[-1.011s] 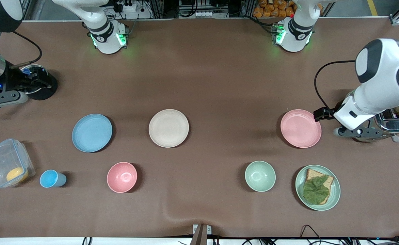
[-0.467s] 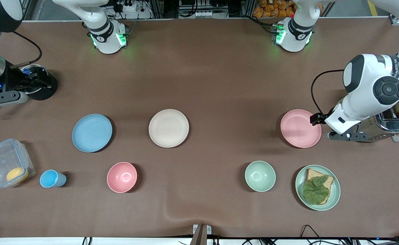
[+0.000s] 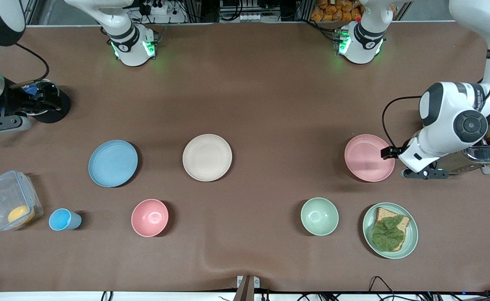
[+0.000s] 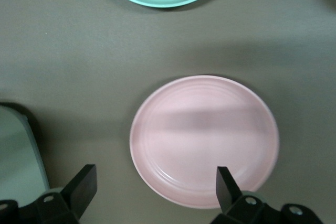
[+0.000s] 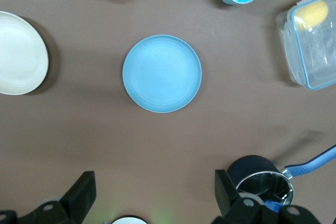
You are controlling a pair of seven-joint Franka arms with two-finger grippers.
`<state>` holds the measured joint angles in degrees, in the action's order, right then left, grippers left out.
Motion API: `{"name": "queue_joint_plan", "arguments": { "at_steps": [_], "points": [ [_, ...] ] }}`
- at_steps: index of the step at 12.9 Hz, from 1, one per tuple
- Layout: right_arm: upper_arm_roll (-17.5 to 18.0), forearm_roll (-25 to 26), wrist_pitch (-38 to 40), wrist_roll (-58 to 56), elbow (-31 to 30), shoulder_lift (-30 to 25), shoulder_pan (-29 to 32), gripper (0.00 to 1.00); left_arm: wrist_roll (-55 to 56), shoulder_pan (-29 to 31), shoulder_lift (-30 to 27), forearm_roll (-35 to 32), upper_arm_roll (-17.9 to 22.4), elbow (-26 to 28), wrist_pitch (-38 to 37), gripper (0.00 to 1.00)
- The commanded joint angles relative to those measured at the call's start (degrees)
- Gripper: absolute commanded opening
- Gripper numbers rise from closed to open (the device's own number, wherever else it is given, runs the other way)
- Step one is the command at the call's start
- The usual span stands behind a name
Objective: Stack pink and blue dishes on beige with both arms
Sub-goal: 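Grip the pink plate rim while the right gripper reaches the blue plate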
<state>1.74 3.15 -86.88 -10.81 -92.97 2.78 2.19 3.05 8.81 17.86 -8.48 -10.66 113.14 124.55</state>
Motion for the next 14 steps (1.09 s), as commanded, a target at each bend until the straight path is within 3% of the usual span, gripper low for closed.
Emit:
{"name": "queue_joint_plan", "arguments": {
  "at_steps": [1,3,7,11,14],
  "points": [
    [0.5,-0.7,-3.0,-0.3,0.1,4.0,3.2,1.00,-1.7,2.6,2.3,-1.6,-0.6,0.4,2.3,1.00],
    [0.6,-0.7,-4.7,-0.4,0.1,7.6,5.3,1.00,-3.7,4.1,4.5,-1.6,-0.6,1.1,4.9,1.00],
    [0.5,-0.6,-17.3,-0.3,-4.2,13.2,6.0,1.00,-5.4,5.3,8.1,-1.6,-0.5,1.6,8.2,0.99],
    [0.6,-0.9,-27.0,-0.3,-9.8,18.0,9.2,1.00,-5.4,6.5,10.6,-1.6,-0.5,2.0,10.5,0.80],
    [0.6,-4.1,-31.2,-0.3,-11.1,22.0,10.5,1.00,-5.4,6.7,11.9,-1.6,-0.5,2.0,11.2,0.66]
  ]
}}
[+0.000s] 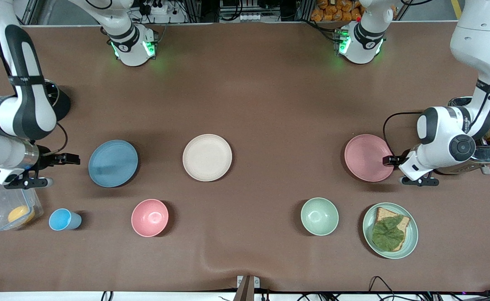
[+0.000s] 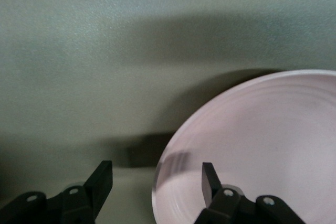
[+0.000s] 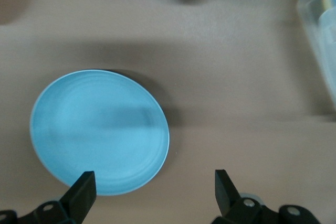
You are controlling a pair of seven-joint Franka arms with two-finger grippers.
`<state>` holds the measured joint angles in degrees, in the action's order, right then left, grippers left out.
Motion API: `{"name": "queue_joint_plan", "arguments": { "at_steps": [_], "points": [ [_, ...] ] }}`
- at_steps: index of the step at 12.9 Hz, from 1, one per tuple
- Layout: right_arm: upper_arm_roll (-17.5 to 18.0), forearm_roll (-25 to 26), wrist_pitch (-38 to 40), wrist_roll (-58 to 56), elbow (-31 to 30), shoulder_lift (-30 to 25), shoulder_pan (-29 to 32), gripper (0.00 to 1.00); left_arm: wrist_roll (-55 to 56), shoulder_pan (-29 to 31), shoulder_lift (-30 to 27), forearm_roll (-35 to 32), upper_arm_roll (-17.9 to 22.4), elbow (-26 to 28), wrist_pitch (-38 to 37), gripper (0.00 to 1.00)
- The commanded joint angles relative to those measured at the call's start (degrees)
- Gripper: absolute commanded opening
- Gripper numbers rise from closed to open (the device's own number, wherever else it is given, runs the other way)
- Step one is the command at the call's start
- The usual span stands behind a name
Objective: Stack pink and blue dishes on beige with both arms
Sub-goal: 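Grip the pink plate rim while the right gripper reaches the blue plate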
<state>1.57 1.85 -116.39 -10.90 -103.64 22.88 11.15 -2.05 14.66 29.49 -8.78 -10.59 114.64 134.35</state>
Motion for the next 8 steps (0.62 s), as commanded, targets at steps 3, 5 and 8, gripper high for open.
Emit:
{"name": "queue_joint_plan", "arguments": {
  "at_steps": [3,5,8],
  "points": [
    [0.8,-4.2,-3.8,-0.3,-0.5,5.4,3.1,1.00,-0.2,0.7,0.7,-1.3,-0.7,0.4,1.4,0.33],
    [0.9,-6.1,-3.8,-0.3,-0.4,7.4,4.6,1.00,-0.4,0.7,0.5,-1.2,-0.8,0.4,1.4,0.00],
    [1.0,-9.0,-3.8,-0.7,-0.4,9.6,4.8,1.00,-0.5,0.9,-0.4,-0.6,-0.9,0.2,1.1,0.00]
  ]
}}
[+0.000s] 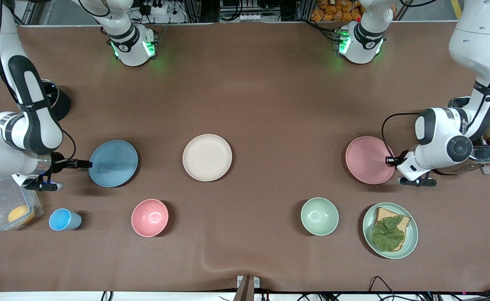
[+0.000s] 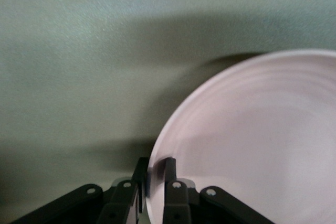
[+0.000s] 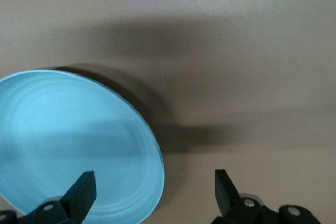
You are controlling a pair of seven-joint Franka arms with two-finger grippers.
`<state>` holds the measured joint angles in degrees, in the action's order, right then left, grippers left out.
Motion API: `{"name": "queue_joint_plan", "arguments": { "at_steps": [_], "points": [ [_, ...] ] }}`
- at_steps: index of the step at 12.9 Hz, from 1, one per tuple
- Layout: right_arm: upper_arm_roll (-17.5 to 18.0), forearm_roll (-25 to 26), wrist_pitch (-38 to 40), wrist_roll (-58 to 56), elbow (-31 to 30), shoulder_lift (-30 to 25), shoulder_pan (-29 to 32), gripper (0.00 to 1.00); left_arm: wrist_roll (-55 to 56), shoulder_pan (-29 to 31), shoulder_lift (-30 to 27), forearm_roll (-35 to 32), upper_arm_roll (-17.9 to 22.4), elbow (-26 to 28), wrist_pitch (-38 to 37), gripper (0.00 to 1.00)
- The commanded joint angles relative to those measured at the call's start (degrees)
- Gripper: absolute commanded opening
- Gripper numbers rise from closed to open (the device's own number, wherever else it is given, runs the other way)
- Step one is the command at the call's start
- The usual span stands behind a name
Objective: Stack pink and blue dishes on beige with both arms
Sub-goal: 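Grip the pink plate rim while the right gripper reaches the blue plate, then carry the pink plate onto the beige plate with the left gripper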
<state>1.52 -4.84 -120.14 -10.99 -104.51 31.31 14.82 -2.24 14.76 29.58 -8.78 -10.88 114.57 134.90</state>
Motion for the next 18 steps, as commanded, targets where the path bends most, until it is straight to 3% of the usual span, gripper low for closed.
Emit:
{"name": "queue_joint_plan", "arguments": {
  "at_steps": [1,3,6,7,10,11,15,18],
  "points": [
    [1.0,-3.8,-0.1,-0.7,0.4,1.5,0.9,1.00,-0.4,0.9,-1.1,-0.4,-0.7,0.3,0.4,0.00],
    [1.0,-4.4,-0.2,-1.7,0.6,2.9,1.3,0.97,-0.6,1.1,-2.3,-0.3,-1.0,0.3,0.2,0.00],
    [1.0,-4.5,-0.3,-4.5,1.1,4.5,2.1,0.74,-2.2,1.0,-5.5,3.4,-2.5,-0.4,-2.4,0.00],
    [0.9,-4.4,-0.3,-4.6,1.1,4.5,2.1,0.62,-2.5,1.0,-6.3,4.1,-2.9,-0.8,-3.1,0.00],
    [0.9,-4.2,0.0,-4.9,1.7,4.8,1.8,0.11,-2.9,1.0,-9.3,4.9,-5.1,-1.0,-3.3,0.00],
    [1.0,-4.2,0.2,-6.6,1.8,4.8,2.0,0.00,-2.9,1.0,-10.4,5.8,-6.2,-1.4,-4.6,0.00],
    [1.1,-4.5,0.3,-15.1,2.1,4.8,3.5,0.00,-0.7,0.3,-11.6,9.8,-10.9,-12.0,-18.7,0.00],
    [1.2,-4.5,4.5,-15.2,4.1,4.2,3.4,0.00,4.3,-0.1,-11.3,9.8,-16.1,-14.8,-19.9,0.00]
  ]
}}
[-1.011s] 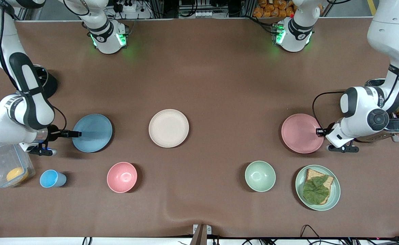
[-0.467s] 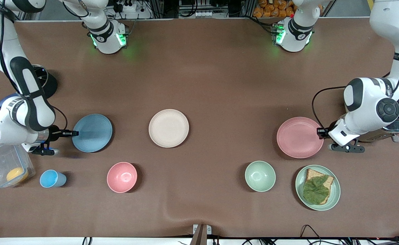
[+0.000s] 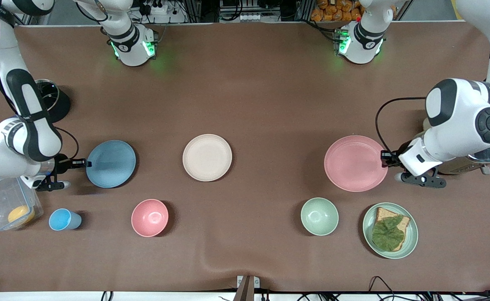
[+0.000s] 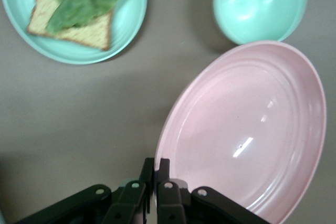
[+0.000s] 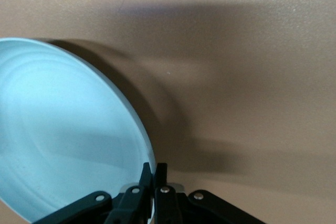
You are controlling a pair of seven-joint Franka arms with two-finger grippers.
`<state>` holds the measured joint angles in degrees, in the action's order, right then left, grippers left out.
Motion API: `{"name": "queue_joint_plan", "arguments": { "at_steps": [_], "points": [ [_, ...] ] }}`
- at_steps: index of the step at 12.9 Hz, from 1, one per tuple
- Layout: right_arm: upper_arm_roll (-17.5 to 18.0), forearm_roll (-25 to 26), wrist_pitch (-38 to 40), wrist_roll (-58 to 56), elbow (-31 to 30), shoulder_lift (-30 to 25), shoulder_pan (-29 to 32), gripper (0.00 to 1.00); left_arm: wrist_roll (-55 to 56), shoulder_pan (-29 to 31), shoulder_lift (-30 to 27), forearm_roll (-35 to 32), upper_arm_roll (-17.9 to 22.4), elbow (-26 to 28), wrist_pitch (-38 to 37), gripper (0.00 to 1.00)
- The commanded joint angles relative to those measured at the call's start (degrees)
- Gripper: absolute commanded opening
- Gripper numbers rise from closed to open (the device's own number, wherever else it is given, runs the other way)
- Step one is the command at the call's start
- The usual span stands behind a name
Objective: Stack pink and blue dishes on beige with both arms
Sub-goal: 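Carry the pink plate onto the beige plate with the left gripper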
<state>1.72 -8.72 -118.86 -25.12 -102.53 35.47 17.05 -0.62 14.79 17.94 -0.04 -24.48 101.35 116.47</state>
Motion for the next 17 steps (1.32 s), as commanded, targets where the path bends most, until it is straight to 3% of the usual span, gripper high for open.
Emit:
{"name": "queue_joint_plan", "arguments": {
  "at_steps": [1,4,9,13,17],
  "points": [
    [1.1,-0.6,5.7,-1.1,3.7,-0.1,1.1,0.00,5.3,-0.5,0.6,1.1,-4.6,-2.4,-1.4,0.00],
    [1.2,-0.7,14.0,-1.1,8.8,-1.0,0.4,0.00,13.4,-4.5,0.8,0.5,-7.9,-4.7,-1.9,0.00],
    [2.6,-0.7,22.3,-0.4,16.0,-2.5,-0.7,0.00,31.6,-16.9,7.0,0.0,-7.4,-11.2,-1.8,0.00],
    [2.7,-0.8,22.4,-1.0,16.7,-2.7,-1.0,0.00,41.6,-24.3,12.9,-0.2,-7.1,-16.0,-0.5,0.00],
    [2.6,-1.2,22.4,-1.1,16.7,-2.6,-0.9,0.00,49.0,-30.4,19.8,-3.8,-6.5,-17.2,8.5,0.00]
  ]
}}
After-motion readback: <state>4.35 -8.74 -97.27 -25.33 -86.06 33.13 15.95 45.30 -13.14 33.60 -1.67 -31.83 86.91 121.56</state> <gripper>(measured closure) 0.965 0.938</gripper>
